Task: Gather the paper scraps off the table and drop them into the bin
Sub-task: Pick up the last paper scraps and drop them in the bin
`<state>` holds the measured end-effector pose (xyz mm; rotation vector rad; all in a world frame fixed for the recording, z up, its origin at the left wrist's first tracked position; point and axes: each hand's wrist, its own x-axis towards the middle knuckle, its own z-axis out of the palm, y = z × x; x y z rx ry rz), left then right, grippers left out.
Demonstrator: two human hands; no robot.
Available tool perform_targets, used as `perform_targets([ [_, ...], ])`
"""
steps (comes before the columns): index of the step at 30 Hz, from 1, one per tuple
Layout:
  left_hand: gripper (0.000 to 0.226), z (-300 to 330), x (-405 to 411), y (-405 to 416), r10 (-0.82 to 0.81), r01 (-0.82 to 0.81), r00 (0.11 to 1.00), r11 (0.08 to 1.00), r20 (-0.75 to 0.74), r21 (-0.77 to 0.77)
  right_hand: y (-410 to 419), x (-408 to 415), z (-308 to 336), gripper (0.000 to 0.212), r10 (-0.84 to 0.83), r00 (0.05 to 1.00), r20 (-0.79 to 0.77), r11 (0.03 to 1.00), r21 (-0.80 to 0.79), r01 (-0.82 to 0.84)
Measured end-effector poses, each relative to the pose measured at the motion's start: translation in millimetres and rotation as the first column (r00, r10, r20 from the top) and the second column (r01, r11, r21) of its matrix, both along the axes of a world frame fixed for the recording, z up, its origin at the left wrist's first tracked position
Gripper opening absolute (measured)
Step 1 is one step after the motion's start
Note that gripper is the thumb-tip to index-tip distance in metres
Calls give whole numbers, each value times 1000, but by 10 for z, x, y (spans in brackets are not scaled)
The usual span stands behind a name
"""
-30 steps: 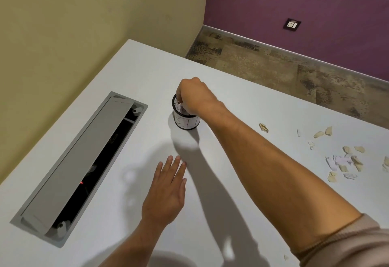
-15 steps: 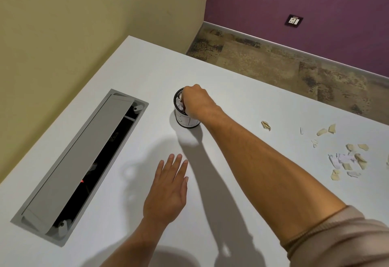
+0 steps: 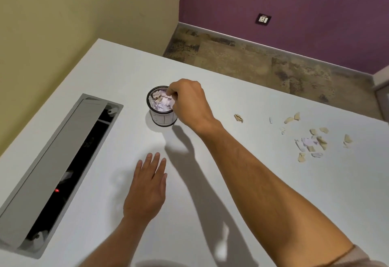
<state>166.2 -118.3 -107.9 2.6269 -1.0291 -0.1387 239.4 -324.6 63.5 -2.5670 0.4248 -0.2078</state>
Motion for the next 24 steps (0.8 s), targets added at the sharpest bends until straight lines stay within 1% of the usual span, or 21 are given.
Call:
perform_targets([
  [2,50,-3,2,-3,-1,1,1000,1000,12,-7,-65,-283,-65,32,-42,999,34,998,54,40],
  [5,51,13,14,-2,-16,16,1000,1000,22,12,-136,-819,-217,28,-136,991,12,975,179,132],
  [7,53,24,7,-6,-16,15,1000,998,19,58,-162,-1251,-328,28,-202,979,-2,948,251,196],
  [9,53,50,-24,-42,13,-14,1000,997,13,70,-169,-1703,-438,28,-274,962,-3,912,316,261],
  [11,51,80,-90,-91,34,-34,999,999,24,40,-159,-2146,-556,27,-368,930,-12,867,357,348],
  [13,47,117,-198,-134,64,-64,998,998,26,21,-147,-2585,-678,28,-466,883,-61,807,381,452],
  [14,47,135,-275,-161,71,-72,997,997,16,19,-143,-2802,-739,29,-501,861,-93,783,376,496],
  [15,48,154,-379,-194,64,-64,998,998,2,15,-141,-3025,-798,29,-521,847,-109,783,334,525],
  [17,50,180,-672,-275,27,-27,998,1000,-50,3,-140,-3453,-925,29,-530,842,-97,821,188,539],
  [19,54,171,-1033,-365,-19,15,992,999,-121,-40,-129,-3837,-1019,33,-594,800,-85,784,159,600],
  [21,58,161,-1376,-481,-48,35,984,996,-174,-78,-118,-4158,-1102,44,-661,741,-118,726,146,672],
  [24,61,176,-1778,-679,-123,109,968,991,-221,-77,-89,-4536,-1217,61,-712,686,-151,693,9,721],
])
